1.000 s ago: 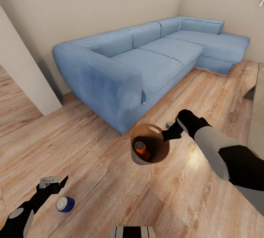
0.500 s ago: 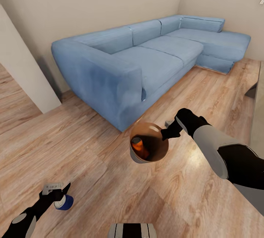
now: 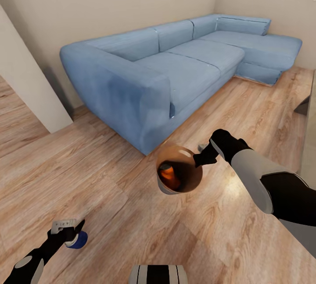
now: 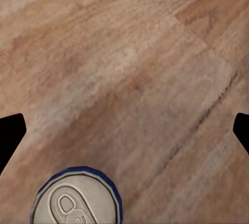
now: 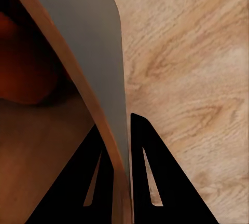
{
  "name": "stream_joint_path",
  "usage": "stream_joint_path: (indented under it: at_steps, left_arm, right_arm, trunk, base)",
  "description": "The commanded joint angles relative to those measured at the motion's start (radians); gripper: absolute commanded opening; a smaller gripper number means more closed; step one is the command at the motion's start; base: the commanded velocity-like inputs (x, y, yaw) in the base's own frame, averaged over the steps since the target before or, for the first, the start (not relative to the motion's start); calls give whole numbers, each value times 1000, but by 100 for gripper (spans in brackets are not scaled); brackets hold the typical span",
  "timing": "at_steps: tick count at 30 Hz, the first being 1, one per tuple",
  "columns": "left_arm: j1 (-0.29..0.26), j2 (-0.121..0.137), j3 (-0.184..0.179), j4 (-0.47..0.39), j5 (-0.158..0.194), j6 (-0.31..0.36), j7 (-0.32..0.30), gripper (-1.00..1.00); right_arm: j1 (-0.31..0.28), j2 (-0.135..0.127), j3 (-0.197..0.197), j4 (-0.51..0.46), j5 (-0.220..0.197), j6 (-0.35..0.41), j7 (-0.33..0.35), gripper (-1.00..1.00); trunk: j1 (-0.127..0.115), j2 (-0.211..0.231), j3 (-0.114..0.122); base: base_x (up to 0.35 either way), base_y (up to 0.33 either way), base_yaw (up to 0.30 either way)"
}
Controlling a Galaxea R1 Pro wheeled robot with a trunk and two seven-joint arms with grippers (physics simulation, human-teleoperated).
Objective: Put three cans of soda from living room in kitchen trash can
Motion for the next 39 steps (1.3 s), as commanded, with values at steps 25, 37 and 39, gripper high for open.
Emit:
stream_joint_path:
  at_steps: [25,37,39]
  left_arm:
    - [0,2,7,-3,2,7,48,100]
    - [0,2,6,1,1,9,49,100]
    - [0,2,6,0,1,9,49,100]
  right_arm:
    - [1,-2,-8,0,-27,6,-1,-100]
    - [1,-2,-7,0,-27,6,-2,-100]
    - [1,-2,-7,0,-27,6,-2,-100]
  trunk:
    - [3,-1,-23]
    - [4,-2,-35]
    - [5,-3,-42]
  base:
    - [0,0,0]
    - [0,0,0]
    - [0,0,0]
